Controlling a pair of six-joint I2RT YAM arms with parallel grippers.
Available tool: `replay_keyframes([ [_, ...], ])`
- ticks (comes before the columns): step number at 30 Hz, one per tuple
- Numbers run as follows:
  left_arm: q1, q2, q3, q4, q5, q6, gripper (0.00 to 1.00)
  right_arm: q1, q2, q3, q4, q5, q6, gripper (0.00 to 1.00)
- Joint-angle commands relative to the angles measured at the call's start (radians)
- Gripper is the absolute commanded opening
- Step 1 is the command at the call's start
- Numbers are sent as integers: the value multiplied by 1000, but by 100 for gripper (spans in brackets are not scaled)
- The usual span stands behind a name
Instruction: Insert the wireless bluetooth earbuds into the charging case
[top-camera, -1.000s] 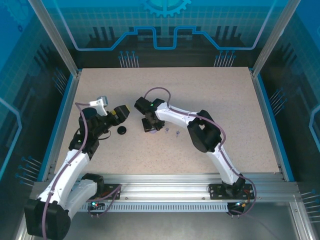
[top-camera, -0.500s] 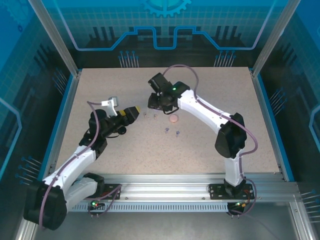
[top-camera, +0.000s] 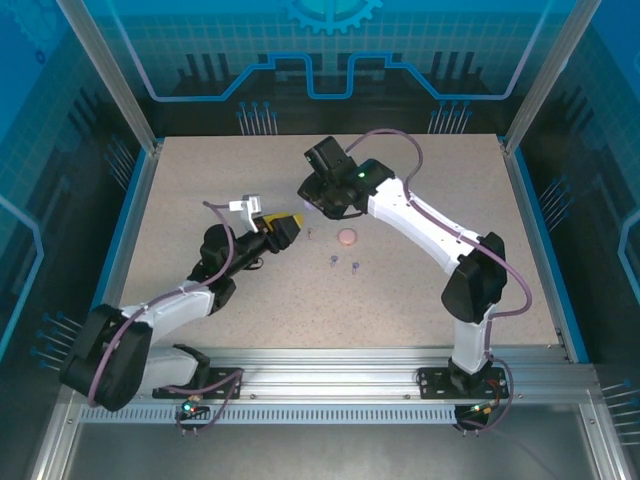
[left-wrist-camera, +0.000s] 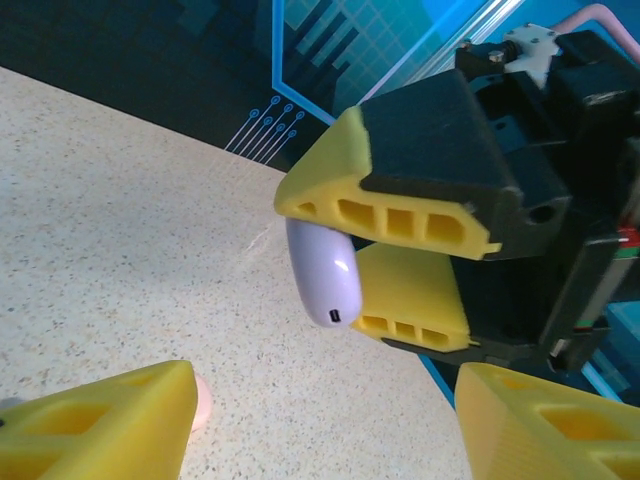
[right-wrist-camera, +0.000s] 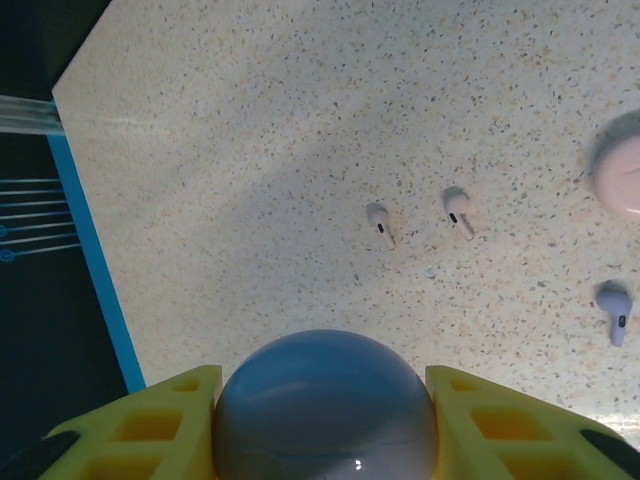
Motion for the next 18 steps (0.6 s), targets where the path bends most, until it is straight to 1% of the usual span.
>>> replay_keyframes([
  [1, -15, 62, -15, 211, -13, -32, 67, 20, -49, -11, 6, 44, 81, 30],
  [5, -20, 118, -13, 295, -32, -48, 64, 30, -57, -20, 4, 53, 90, 30],
  [13, -23, 226, -1, 457, -37, -99, 62, 40, -59, -35, 13, 51, 83, 30],
  [18, -32, 272, 19, 493, -43, -114, 61, 44, -67, -58, 36, 46, 86, 29],
])
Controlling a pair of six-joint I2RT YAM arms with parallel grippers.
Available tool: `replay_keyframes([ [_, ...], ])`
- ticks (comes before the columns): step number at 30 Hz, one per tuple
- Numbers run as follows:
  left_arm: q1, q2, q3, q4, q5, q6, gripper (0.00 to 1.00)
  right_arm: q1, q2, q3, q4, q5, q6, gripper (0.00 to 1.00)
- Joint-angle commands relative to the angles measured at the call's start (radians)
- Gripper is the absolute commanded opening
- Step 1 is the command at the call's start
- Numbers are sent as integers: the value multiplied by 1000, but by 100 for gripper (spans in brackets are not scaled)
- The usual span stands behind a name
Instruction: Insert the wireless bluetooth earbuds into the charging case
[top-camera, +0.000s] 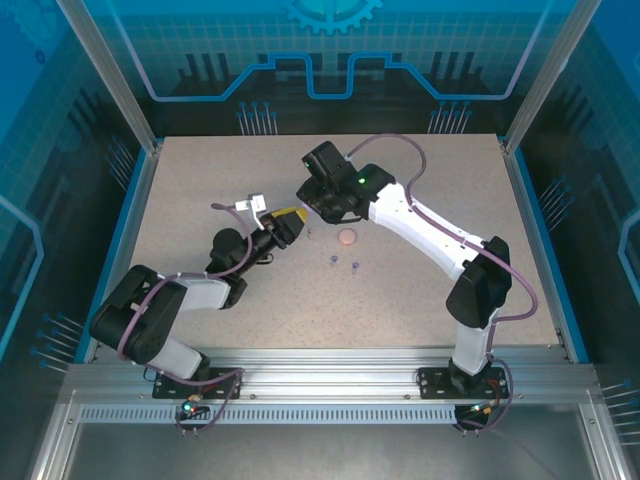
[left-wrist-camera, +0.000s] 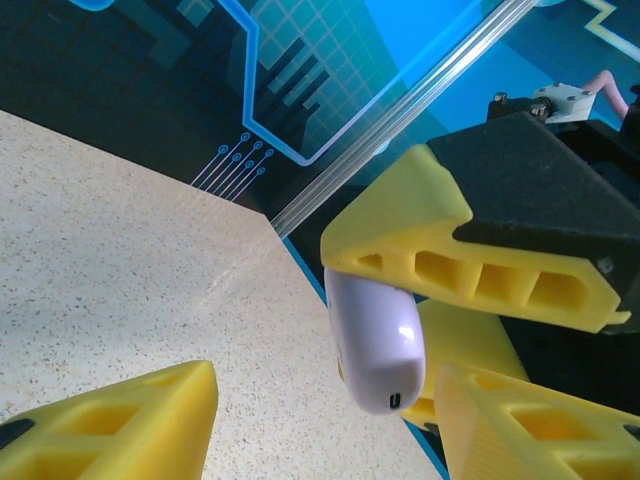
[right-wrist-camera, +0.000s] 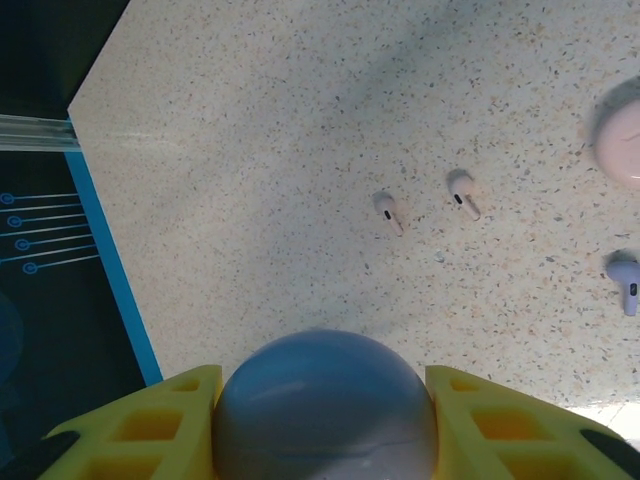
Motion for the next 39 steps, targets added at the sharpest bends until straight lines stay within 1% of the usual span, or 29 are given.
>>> replay_keyframes([
  [1, -18, 22, 28, 97, -17, -19, 60, 15, -37, -18, 21, 18, 19, 29],
  [6, -35, 43, 51, 98, -26, -13, 59, 24, -42, -25, 33, 18, 24, 29],
  [16, -49, 65, 71, 98, -36, -8, 51, 34, -48, -22, 41, 25, 33, 29],
  [22, -49, 64, 68, 99, -50, -3, 40, 33, -62, -39, 43, 35, 36, 29],
  [26, -49, 64, 74, 98, -52, -4, 35, 33, -70, -50, 49, 36, 37, 29],
  [29, -50, 66, 78, 98, -53, -5, 35, 33, -70, -54, 53, 32, 37, 29],
  [39, -59, 71, 87, 98, -54, -5, 15, 31, -85, -86, 89, 23, 47, 29],
])
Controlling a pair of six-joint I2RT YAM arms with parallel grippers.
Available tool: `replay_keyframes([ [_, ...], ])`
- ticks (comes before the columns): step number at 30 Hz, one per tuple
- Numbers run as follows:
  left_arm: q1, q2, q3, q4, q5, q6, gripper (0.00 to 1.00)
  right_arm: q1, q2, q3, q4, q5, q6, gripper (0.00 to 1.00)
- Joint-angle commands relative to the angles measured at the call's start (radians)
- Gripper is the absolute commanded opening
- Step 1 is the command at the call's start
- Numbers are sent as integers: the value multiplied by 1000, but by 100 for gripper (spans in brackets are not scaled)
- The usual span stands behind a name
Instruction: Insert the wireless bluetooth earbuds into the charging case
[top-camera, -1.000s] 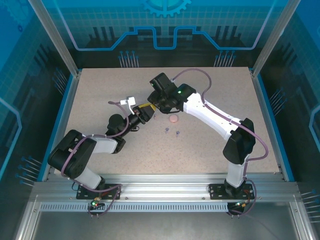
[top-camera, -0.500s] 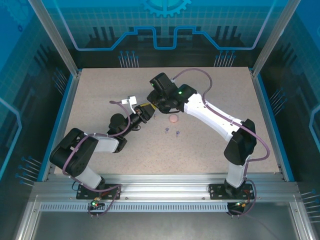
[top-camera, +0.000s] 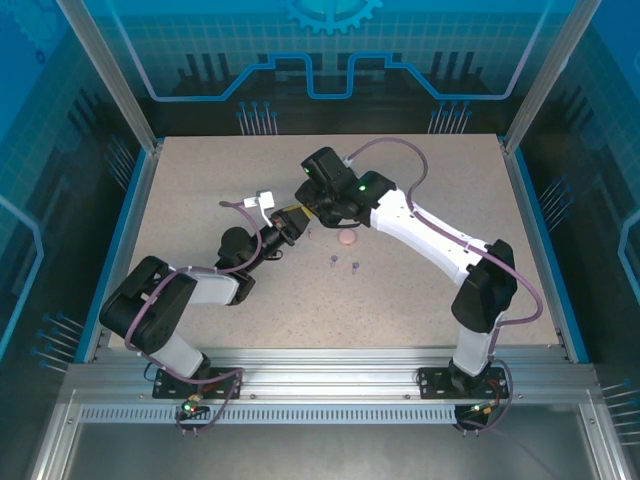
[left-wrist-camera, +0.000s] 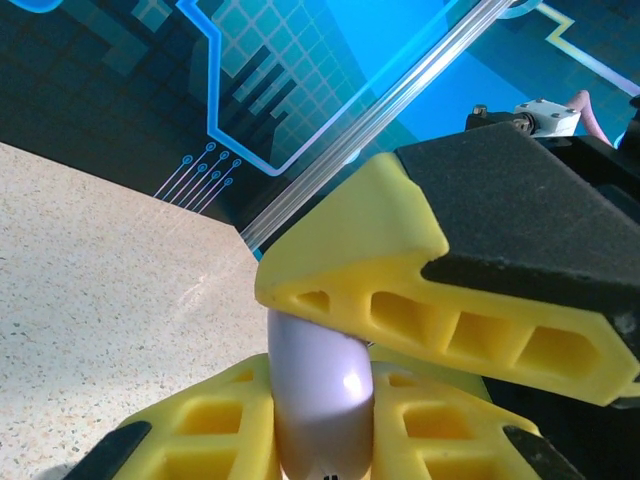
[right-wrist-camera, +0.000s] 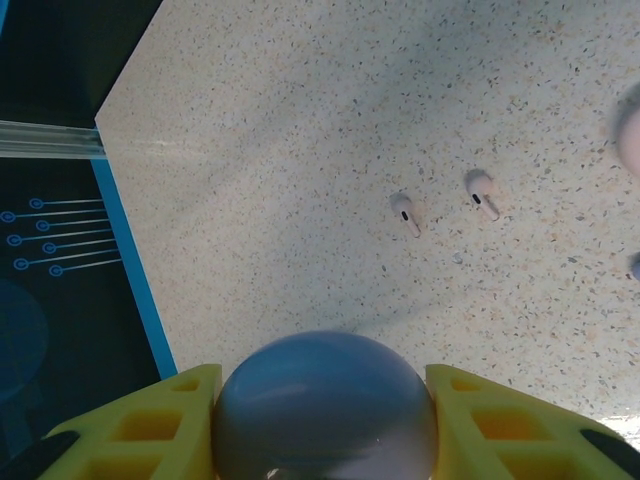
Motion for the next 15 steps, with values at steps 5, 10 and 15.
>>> replay_keyframes([
  [5, -9, 14, 41, 31, -15, 8, 4, 5, -60, -30, 36, -1, 19, 42],
  [10, -8, 16, 42, 32, 4, -12, 0, -20, -116, -44, 54, 70, -42, 73],
  [15, 27, 1, 35, 32, 85, -47, 0, -67, -222, -133, 90, 86, -192, 78],
])
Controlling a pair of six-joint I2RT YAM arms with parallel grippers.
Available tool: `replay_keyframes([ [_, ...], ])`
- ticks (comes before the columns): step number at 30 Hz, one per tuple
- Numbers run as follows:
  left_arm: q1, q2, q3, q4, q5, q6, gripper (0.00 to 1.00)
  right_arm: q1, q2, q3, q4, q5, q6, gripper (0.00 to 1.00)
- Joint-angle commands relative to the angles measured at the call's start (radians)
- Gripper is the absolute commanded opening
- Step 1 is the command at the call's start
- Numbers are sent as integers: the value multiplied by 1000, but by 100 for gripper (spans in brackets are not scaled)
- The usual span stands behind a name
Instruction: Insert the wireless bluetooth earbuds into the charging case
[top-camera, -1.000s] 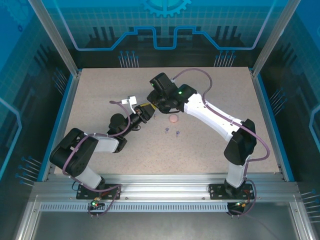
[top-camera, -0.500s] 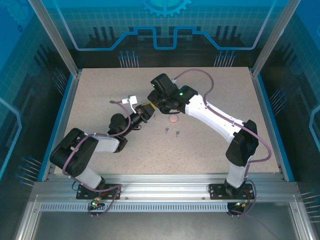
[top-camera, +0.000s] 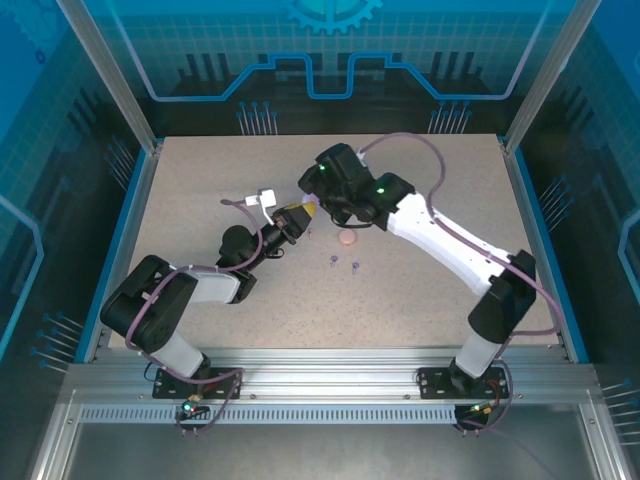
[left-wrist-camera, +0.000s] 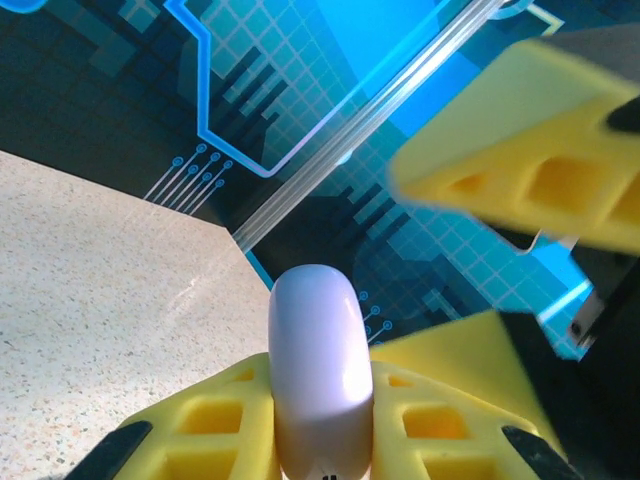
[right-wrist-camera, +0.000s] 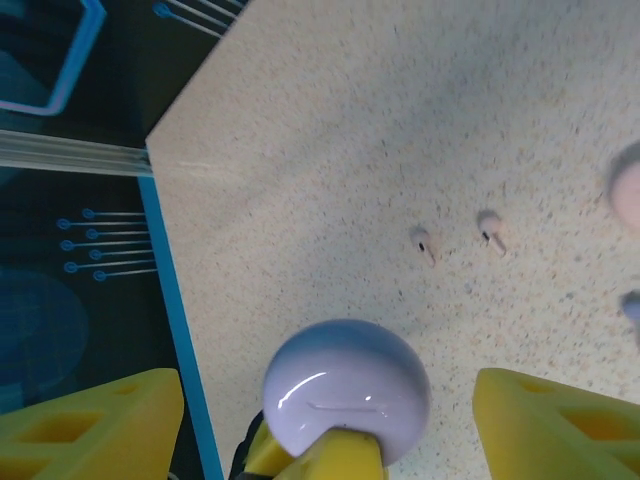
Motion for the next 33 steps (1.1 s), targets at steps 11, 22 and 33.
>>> replay_keyframes([
  [11, 158, -6, 123, -86, 385, -176, 0, -154, -309, -358, 256, -145, -630, 81],
  [22, 164, -51, 240, -298, 597, -139, 0, -234, -371, -515, 449, -522, -874, 81],
  [33, 162, -65, 278, -306, 691, -159, 0, -228, -281, -451, 468, -612, -873, 80],
])
